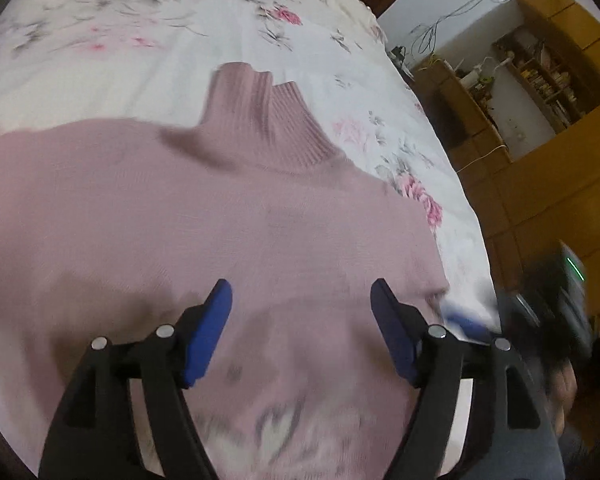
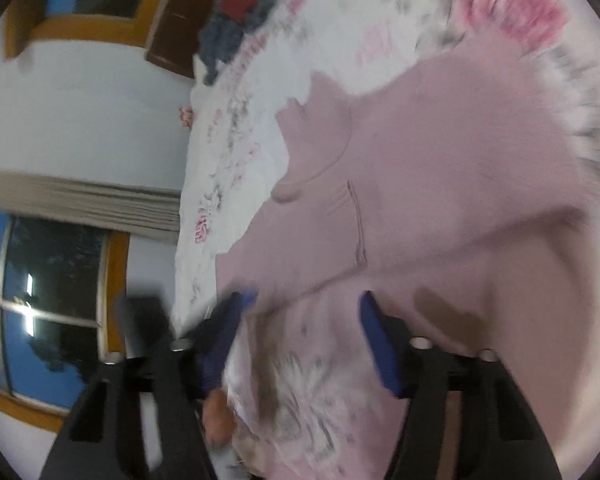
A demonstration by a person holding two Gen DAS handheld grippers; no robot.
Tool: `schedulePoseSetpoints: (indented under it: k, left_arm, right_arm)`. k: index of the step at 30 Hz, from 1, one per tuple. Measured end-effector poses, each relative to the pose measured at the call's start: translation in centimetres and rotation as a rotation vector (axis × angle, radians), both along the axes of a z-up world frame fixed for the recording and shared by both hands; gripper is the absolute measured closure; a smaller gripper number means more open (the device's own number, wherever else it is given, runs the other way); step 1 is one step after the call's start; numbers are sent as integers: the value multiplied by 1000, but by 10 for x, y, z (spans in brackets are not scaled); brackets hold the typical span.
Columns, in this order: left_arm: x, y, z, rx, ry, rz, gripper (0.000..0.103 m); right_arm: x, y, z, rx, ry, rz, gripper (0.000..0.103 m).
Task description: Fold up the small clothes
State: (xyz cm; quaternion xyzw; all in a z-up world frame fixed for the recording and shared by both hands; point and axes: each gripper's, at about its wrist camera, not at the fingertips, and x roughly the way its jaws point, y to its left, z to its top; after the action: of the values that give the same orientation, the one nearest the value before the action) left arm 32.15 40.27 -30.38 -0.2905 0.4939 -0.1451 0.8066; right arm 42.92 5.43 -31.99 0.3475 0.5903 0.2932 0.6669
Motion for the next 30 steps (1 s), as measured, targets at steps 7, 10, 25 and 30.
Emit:
schedulePoseSetpoints:
  k: [7, 10, 25, 30]
  left_arm:
    - [-110, 32, 4, -83, 17, 68, 25]
    - [-134, 40, -2, -142, 29, 124, 25]
    - [-144, 72, 36, -172, -5, 225, 25]
    - [-127, 96, 56, -226, -63, 266, 25]
  right_arm:
    - [59, 47, -67, -57, 157, 40, 54]
    - [61, 60, -76, -89, 179, 44, 56]
    - [74, 44, 65, -169, -105, 95, 97]
    - [79, 2, 101, -249, -170, 89, 97]
